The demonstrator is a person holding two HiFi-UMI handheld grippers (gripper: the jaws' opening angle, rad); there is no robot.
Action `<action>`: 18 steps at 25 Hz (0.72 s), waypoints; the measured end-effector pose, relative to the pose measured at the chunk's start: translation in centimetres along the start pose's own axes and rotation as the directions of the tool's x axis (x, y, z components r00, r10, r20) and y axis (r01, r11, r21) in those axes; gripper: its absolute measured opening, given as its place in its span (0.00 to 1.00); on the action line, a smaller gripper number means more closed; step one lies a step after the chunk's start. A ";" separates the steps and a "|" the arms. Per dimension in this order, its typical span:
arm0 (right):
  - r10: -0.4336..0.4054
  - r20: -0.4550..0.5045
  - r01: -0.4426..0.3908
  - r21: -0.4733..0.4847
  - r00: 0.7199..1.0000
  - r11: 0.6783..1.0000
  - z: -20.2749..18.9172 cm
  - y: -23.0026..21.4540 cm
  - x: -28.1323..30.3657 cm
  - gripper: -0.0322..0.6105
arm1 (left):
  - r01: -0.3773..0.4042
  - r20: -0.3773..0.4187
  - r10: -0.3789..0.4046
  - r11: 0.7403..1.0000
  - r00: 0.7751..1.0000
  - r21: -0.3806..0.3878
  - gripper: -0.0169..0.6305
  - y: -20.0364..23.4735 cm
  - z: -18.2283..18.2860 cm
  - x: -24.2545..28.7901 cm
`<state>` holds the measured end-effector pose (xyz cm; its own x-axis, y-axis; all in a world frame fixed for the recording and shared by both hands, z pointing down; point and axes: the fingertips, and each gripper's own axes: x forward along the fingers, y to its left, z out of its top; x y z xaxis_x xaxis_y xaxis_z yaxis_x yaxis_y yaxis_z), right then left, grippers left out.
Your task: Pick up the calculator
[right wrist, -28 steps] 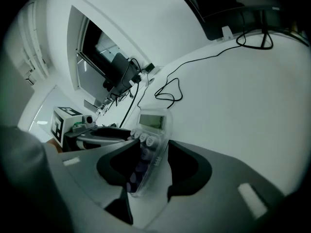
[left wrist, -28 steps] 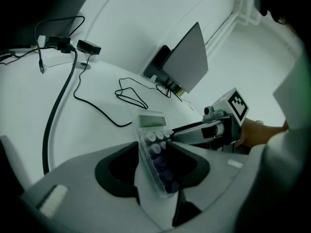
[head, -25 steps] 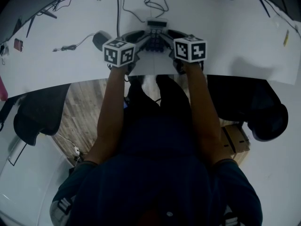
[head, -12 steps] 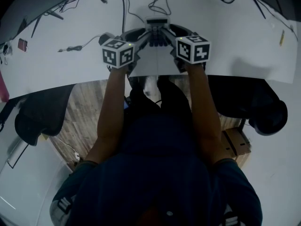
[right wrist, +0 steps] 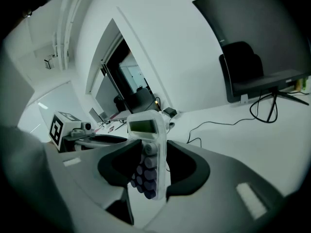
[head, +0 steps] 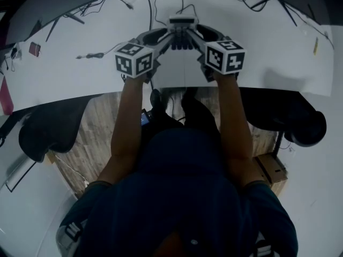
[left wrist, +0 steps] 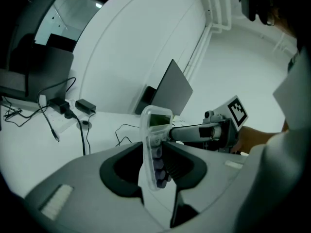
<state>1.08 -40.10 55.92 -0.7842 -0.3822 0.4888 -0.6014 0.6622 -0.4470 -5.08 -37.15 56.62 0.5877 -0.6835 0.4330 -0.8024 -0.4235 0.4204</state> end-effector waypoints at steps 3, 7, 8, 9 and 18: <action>0.005 0.040 -0.004 -0.023 0.999 1.000 1.7 1.3 -1.0 0.32 | 0.001 0.036 -0.002 0.999 0.999 0.040 0.21 -0.8 2.0 -1.3; 0.011 0.093 -0.005 -0.063 0.996 0.998 4.2 3.2 -2.4 0.32 | 0.007 0.085 -0.015 0.996 0.996 0.094 0.21 -1.9 4.5 -3.1; 0.012 0.105 -0.005 -0.074 0.994 0.997 4.8 3.7 -2.7 0.31 | 0.010 0.094 -0.020 0.994 0.995 0.113 0.21 -2.2 5.1 -3.6; 0.015 0.115 -0.006 -0.085 0.993 0.996 5.4 4.2 -3.0 0.31 | 0.012 0.101 -0.025 0.991 0.995 0.133 0.21 -2.4 5.6 -4.1; 0.045 0.199 -0.005 -0.200 0.979 0.980 10.2 9.6 -5.1 0.31 | 0.004 0.182 -0.049 0.970 0.982 0.241 0.21 -3.9 10.2 -9.1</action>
<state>-2.22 -38.38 41.49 -0.8254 -0.4724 0.3092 -0.5550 0.7794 -0.2906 -8.38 -35.36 42.87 0.5978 -0.7586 0.2591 -0.8014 -0.5573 0.2172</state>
